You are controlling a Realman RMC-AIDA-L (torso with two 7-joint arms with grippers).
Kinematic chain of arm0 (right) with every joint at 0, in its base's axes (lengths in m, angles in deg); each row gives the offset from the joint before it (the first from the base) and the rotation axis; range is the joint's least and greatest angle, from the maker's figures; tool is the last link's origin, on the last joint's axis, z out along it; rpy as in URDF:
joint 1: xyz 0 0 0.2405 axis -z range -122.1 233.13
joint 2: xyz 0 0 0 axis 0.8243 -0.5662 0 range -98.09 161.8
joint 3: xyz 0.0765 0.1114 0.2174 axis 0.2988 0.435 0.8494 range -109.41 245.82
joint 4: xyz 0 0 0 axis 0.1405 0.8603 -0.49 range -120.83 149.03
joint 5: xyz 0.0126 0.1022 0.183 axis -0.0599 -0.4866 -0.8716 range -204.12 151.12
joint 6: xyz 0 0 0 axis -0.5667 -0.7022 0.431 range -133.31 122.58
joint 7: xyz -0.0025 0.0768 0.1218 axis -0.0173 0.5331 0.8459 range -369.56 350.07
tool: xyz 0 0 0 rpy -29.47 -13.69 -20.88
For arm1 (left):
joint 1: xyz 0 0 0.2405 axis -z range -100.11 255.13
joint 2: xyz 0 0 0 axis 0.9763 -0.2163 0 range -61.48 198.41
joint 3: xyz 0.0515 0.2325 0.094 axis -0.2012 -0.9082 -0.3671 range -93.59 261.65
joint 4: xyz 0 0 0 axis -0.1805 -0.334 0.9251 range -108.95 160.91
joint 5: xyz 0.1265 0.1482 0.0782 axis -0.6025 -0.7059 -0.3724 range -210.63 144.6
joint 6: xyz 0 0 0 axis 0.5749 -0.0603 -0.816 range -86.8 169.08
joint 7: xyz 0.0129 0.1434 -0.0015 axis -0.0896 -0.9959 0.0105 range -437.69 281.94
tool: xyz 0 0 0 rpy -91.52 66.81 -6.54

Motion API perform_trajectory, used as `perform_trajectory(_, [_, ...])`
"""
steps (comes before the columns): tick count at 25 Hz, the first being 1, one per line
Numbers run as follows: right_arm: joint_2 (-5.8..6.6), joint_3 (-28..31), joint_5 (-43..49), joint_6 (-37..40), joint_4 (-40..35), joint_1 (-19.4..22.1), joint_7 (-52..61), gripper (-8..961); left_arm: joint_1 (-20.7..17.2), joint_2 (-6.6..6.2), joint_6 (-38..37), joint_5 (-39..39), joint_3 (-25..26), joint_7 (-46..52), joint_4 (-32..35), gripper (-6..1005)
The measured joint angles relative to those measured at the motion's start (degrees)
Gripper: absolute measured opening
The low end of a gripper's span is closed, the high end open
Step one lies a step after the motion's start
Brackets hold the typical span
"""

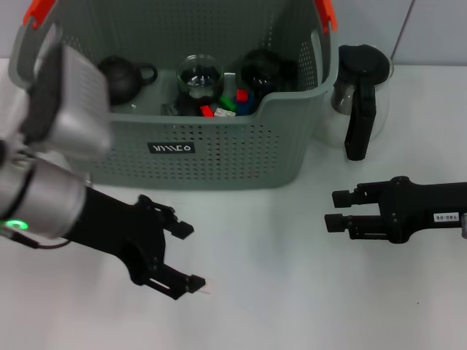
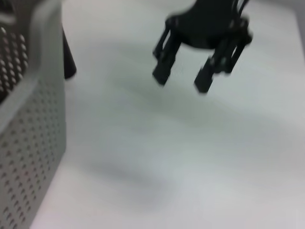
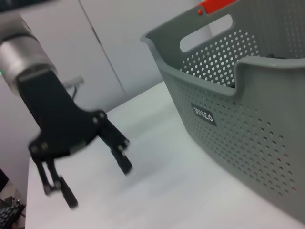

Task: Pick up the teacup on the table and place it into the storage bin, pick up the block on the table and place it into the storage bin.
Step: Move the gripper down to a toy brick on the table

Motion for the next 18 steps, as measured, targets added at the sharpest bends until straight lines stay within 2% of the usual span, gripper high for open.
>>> perform_trajectory(5, [-0.21,0.0,0.2,-0.2,0.0,-0.1,0.0,583,0.0,0.06,4.9,-1.1,-8.1,-0.4,-0.7,814])
perform_trajectory(12, [-0.21,0.0,0.1,-0.2,0.0,0.0,0.2,584,0.0,0.17,10.6,-7.6,-17.8,2.6,-0.6,784])
perform_trajectory(17, [-0.21,0.0,0.1,-0.2,0.0,0.1,0.2,584,0.1,0.25,15.3,-12.9,-24.4,5.9,-1.5,701])
perform_trajectory(18, [-0.2,0.0,0.1,-0.2,0.0,0.1,0.2,584,0.1,0.25,15.3,-12.9,-24.4,5.9,-1.5,685])
